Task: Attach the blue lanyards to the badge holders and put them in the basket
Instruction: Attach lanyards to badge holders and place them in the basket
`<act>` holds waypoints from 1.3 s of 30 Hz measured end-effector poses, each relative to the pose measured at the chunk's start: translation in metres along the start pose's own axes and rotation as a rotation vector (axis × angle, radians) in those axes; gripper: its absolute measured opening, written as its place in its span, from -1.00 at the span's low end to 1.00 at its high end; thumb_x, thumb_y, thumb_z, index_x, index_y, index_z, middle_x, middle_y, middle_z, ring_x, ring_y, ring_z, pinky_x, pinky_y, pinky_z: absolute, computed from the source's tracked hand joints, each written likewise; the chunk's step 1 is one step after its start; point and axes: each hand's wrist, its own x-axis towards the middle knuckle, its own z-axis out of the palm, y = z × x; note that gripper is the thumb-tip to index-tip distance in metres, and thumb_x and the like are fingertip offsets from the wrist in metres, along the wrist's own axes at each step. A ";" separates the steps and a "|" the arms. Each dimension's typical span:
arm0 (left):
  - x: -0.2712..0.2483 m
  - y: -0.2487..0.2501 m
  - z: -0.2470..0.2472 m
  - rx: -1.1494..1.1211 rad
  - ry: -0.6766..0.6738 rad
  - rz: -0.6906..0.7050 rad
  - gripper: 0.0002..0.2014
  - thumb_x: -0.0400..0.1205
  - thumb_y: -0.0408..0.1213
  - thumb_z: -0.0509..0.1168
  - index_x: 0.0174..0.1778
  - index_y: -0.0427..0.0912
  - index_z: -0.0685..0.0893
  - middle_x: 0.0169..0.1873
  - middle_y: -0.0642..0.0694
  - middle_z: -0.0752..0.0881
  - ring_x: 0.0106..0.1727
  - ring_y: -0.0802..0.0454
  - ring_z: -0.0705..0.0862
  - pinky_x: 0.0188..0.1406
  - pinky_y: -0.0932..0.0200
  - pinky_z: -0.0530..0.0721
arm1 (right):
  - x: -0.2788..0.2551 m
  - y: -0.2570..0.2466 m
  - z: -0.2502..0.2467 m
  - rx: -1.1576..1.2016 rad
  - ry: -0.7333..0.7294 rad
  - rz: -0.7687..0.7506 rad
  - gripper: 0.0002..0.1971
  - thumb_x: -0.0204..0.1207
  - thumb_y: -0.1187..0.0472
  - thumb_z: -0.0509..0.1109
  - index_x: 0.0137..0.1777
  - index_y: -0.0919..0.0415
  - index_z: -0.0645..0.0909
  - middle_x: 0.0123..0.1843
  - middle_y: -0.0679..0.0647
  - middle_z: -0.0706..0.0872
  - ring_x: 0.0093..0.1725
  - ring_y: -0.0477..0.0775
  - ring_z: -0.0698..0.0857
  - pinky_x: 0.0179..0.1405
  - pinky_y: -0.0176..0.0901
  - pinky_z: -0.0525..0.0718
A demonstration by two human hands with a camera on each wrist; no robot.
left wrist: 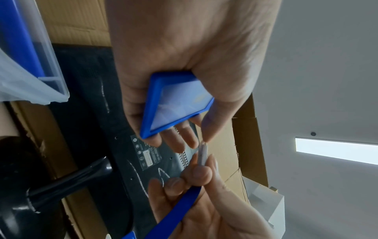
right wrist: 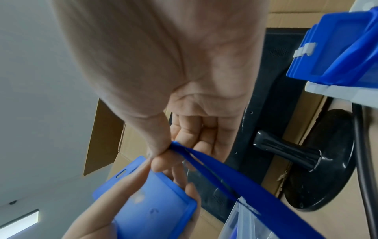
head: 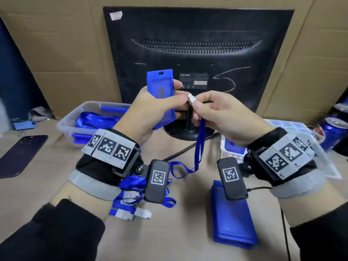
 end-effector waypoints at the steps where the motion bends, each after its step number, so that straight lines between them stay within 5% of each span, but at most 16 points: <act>1: 0.004 -0.004 0.001 -0.008 0.001 0.008 -0.78 0.67 -0.54 0.44 0.16 -0.22 0.66 0.03 -0.28 0.87 0.01 -0.22 0.84 0.17 -0.23 0.84 | 0.002 0.004 -0.002 -0.013 0.006 0.001 -0.88 0.81 0.17 0.36 0.13 0.22 0.66 -0.24 0.07 0.73 -0.18 0.07 0.69 0.01 -0.01 0.76; 4: 0.017 -0.017 0.002 0.009 -0.006 0.029 -0.76 0.66 -0.55 0.46 0.18 -0.24 0.66 -0.02 -0.25 0.84 -0.05 -0.16 0.82 0.11 -0.11 0.87 | 0.011 0.018 -0.007 -0.036 0.000 0.010 -0.83 0.84 0.17 0.31 0.05 0.20 0.66 -0.26 0.04 0.69 -0.31 0.00 0.63 0.31 0.43 0.76; 10: 0.030 -0.043 0.006 0.087 -0.004 0.038 -0.77 0.65 -0.45 0.52 0.17 -0.20 0.69 -0.12 -0.14 0.83 -0.07 -0.14 0.79 0.23 -0.26 0.81 | 0.022 0.038 -0.015 0.069 -0.046 0.078 -0.86 0.78 0.19 0.40 0.10 0.29 0.65 -0.27 0.09 0.67 -0.46 -0.06 0.48 0.15 0.14 0.87; 13: 0.033 -0.048 0.006 0.128 0.003 0.029 -0.76 0.64 -0.38 0.55 0.18 -0.18 0.70 -0.11 -0.17 0.81 -0.07 -0.13 0.80 0.20 -0.27 0.81 | 0.027 0.043 -0.018 -0.035 -0.041 0.034 -0.86 0.72 0.20 0.49 0.13 0.27 0.73 -0.20 0.14 0.77 -0.40 -0.06 0.60 0.12 0.09 0.87; 17: 0.034 -0.049 0.003 0.165 -0.002 0.020 -0.76 0.63 -0.33 0.57 0.17 -0.14 0.73 -0.13 -0.11 0.83 -0.07 -0.07 0.83 0.09 -0.15 0.84 | 0.027 0.046 -0.022 -0.036 0.004 0.013 -0.93 0.70 0.24 0.50 0.08 0.19 0.80 -0.16 -0.02 0.87 -0.22 -0.14 0.81 -0.07 -0.22 0.80; 27: 0.033 -0.048 0.002 0.175 0.001 0.021 -0.75 0.61 -0.38 0.58 0.16 -0.15 0.74 -0.20 -0.06 0.83 -0.12 -0.04 0.83 0.12 -0.14 0.86 | 0.026 0.043 -0.027 -0.027 0.014 0.005 -0.83 0.64 0.24 0.57 0.19 0.12 0.88 0.15 0.33 0.87 0.25 0.49 0.79 0.34 0.31 0.79; 30: 0.033 -0.048 0.002 0.179 -0.011 0.017 -0.72 0.60 -0.40 0.58 0.19 -0.16 0.73 -0.14 -0.11 0.87 -0.06 -0.10 0.86 0.20 -0.26 0.84 | 0.026 0.045 -0.027 0.002 0.035 -0.003 -0.82 0.63 0.30 0.56 0.19 0.16 0.87 0.12 0.31 0.89 0.23 0.40 0.83 0.31 0.20 0.82; 34: 0.033 -0.046 0.000 0.196 -0.004 0.014 -0.69 0.60 -0.40 0.58 0.22 -0.14 0.73 -0.10 -0.09 0.89 0.01 -0.13 0.88 0.13 -0.12 0.87 | 0.027 0.046 -0.025 0.016 0.023 -0.022 -0.82 0.67 0.31 0.51 0.21 0.17 0.85 0.09 0.17 0.92 0.20 0.23 0.87 0.29 0.10 0.83; 39: 0.033 -0.046 -0.002 0.214 -0.028 -0.007 -0.68 0.59 -0.44 0.57 0.23 -0.18 0.74 -0.12 -0.13 0.88 0.00 -0.17 0.88 0.16 -0.17 0.86 | 0.027 0.047 -0.025 0.006 0.050 -0.051 -0.79 0.62 0.32 0.56 0.23 0.21 0.84 0.11 0.29 0.89 0.23 0.41 0.83 0.32 0.20 0.82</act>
